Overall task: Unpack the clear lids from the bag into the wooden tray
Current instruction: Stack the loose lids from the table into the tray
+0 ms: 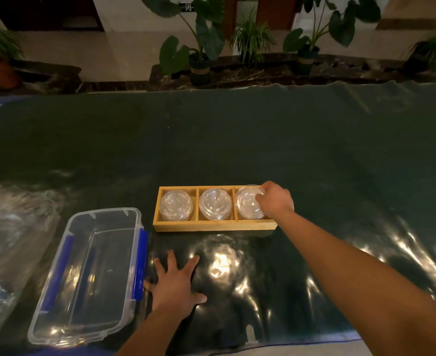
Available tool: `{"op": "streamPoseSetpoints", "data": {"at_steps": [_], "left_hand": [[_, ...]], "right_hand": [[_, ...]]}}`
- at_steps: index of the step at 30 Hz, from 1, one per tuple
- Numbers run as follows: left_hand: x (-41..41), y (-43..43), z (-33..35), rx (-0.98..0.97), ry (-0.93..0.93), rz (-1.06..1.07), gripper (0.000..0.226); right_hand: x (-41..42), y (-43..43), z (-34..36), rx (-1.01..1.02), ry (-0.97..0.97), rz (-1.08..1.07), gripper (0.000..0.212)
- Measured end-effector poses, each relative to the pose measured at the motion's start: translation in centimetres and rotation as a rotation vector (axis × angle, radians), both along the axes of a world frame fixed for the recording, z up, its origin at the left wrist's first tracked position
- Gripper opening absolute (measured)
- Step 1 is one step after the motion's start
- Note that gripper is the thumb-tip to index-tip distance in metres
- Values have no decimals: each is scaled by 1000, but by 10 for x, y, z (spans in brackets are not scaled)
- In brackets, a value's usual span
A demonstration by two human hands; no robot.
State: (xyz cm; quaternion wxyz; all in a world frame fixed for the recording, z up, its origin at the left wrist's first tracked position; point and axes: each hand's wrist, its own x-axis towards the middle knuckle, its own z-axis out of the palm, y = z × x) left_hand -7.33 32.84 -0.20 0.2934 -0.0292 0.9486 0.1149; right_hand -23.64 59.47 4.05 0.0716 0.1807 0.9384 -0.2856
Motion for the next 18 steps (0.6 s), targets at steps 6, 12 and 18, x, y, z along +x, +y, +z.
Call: {"op": "streamPoseSetpoints", "data": {"at_steps": [6,12,18], "left_hand": [[-1,-1,-6,11,-4,16,102],[0,-1,-6,6,5,12,101],[0,-3,-7,6,7,-2,102]], "right_hand": [[3,-3,0,181,-33,100,39],[10,-4,-3,141,30,107,49],[16,-3,0,138,36,113,46]]}}
